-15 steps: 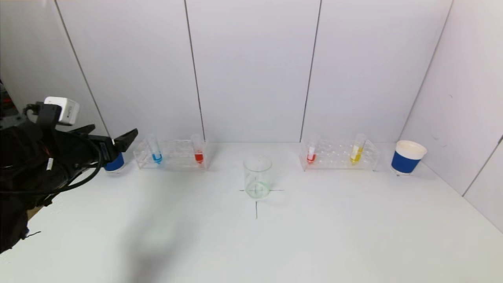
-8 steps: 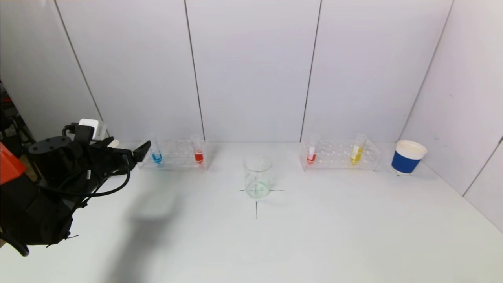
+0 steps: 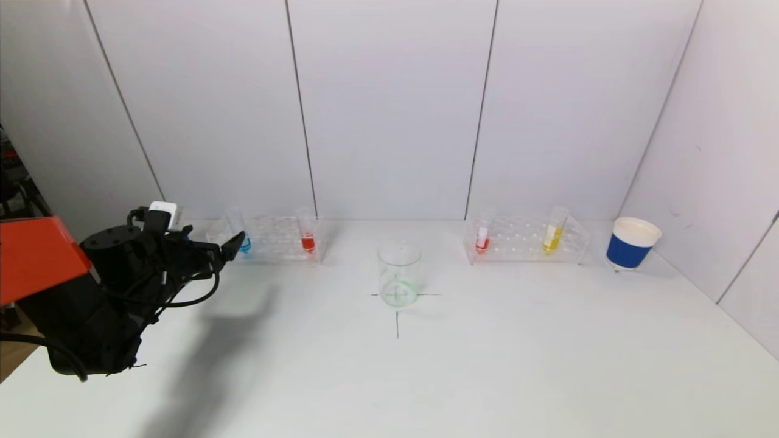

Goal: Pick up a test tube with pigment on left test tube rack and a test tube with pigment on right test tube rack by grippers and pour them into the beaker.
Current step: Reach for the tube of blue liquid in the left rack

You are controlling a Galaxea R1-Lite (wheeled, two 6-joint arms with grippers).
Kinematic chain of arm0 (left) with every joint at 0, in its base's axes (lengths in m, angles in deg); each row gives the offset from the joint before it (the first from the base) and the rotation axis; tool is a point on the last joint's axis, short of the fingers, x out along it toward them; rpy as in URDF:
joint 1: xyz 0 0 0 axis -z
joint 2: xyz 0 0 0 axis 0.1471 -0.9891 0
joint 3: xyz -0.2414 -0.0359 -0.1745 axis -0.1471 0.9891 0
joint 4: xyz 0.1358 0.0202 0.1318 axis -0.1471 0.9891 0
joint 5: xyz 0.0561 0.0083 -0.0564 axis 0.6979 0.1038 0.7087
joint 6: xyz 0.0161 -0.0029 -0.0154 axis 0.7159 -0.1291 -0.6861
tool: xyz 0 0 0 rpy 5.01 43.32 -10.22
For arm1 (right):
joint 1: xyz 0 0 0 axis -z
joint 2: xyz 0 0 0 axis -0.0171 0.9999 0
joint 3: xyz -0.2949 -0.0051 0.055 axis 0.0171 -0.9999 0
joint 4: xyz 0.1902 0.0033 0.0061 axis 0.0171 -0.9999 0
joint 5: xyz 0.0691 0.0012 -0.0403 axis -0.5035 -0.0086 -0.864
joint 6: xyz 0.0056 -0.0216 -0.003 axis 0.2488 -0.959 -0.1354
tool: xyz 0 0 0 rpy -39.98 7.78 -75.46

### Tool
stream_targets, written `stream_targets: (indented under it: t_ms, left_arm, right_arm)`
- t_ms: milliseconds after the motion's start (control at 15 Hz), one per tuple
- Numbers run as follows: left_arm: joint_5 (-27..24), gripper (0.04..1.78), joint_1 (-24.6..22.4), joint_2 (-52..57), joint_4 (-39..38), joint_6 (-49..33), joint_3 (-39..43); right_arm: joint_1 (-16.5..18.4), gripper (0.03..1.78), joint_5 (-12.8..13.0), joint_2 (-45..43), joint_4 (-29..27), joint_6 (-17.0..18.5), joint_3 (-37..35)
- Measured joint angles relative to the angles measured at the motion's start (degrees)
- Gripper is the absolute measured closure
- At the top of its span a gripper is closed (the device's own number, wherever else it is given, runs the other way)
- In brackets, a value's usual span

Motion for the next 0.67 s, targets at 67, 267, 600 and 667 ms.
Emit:
stream_targets:
  t_ms: [67,267,600,667]
  left_arm:
    - [-0.02,0.06,-0.01,-0.73,0.00,0.00,-0.76]
    - [0.00,0.06,-0.04,-2.89,0.00,0.06,-3.29]
    - [0.00,0.06,-0.04,-6.25,0.00,-0.02,-8.34]
    - [-0.02,0.06,-0.04,-6.78,0.02,-0.02,-9.16]
  right_arm:
    - [0.00,0.04,0.00,0.00,0.00,0.02,0.00]
    - [0.00,0.04,0.00,0.00,0.00,0.02,0.00]
    - [0.00,0.04,-0.01,0.00,-0.02,0.02,-0.05]
    - [0.00,0.04,0.00,0.00,-0.02,0.02,-0.05]
